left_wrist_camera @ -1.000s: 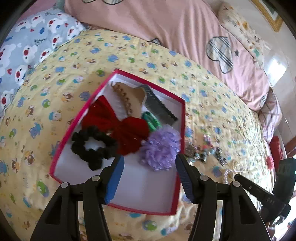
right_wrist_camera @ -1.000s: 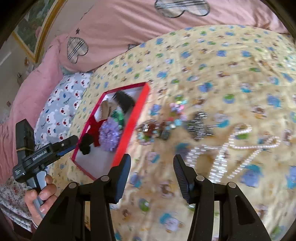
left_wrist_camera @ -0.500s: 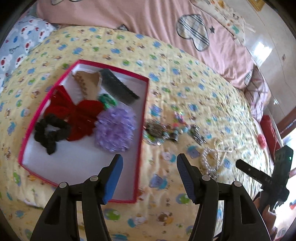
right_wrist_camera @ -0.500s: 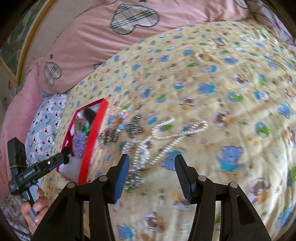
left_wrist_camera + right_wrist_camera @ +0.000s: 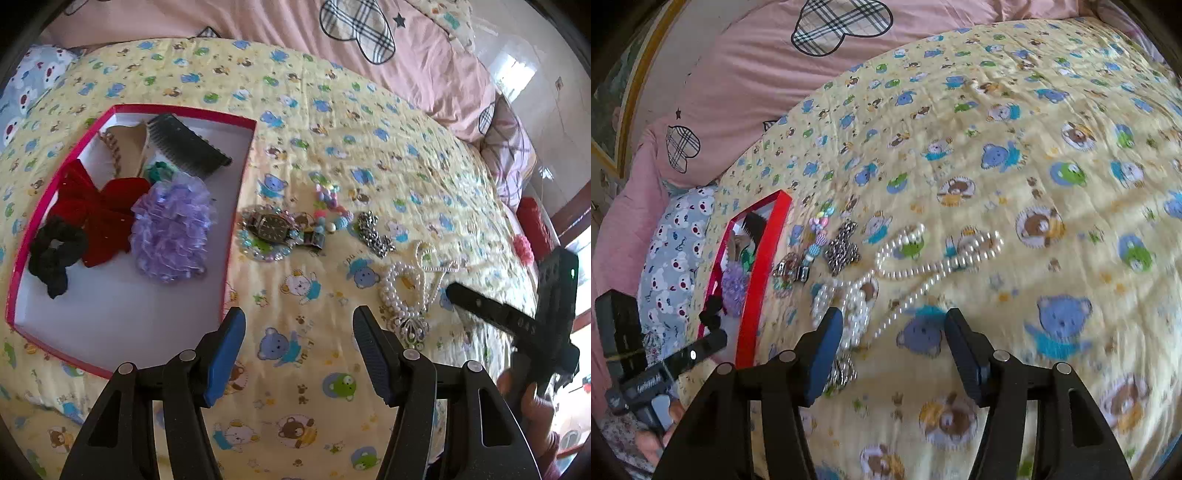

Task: Organize jewelry
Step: 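Move both open tools from the box toward the pearl jewelry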

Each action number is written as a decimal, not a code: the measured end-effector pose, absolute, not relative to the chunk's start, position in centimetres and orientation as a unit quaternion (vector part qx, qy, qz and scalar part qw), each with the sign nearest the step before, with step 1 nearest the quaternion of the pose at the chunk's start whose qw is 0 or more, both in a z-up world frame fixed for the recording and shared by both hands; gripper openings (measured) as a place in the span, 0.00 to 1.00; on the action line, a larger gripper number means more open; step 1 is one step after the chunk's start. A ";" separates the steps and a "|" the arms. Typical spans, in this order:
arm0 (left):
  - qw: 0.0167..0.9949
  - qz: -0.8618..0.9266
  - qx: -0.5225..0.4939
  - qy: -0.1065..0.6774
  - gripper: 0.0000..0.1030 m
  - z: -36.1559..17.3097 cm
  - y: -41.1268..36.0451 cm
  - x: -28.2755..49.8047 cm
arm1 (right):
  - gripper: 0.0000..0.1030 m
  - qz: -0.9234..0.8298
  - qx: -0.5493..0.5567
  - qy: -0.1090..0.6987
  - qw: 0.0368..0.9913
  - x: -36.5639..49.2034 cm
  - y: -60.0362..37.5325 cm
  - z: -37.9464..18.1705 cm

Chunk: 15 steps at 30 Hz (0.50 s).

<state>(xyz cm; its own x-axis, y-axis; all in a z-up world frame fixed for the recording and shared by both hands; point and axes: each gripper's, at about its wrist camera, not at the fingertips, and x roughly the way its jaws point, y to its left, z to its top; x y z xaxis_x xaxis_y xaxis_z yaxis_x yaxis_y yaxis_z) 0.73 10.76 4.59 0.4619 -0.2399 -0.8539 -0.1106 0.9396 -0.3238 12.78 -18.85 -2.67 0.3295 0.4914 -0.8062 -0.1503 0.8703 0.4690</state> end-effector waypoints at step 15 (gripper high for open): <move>0.825 -0.074 -0.137 0.544 0.59 1.6 6.0 5.6 | 0.62 0.193 0.101 0.533 0.817 16.5 -16.5 -4.4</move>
<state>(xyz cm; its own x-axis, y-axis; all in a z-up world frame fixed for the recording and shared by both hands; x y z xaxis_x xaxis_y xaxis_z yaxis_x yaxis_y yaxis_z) 5.55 6.01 1.56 0.3980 -0.2712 -0.8764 -0.0269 0.9514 -0.3066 16.55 -16.49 -4.36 0.3566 0.4225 -0.8333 -0.2074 0.9054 0.3704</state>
